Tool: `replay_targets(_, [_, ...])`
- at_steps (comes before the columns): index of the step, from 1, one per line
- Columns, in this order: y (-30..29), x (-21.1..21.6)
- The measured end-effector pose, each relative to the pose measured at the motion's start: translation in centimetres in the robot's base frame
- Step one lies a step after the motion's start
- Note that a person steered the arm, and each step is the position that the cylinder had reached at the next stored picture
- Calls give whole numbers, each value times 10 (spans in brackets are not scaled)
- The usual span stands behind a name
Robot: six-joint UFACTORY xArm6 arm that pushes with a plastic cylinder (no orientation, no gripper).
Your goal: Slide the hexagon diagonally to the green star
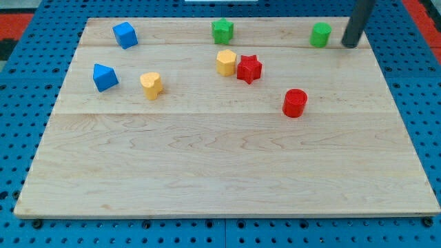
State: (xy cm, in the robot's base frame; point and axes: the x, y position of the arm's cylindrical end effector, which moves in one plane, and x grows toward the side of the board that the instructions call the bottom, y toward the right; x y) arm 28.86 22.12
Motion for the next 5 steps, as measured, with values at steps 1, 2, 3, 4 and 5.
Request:
replay_targets(1, [-65,6])
replay_targets(2, [-146,9])
replay_targets(3, [-206,22])
replay_targets(4, [-264,37])
replay_targets(5, [-325,38])
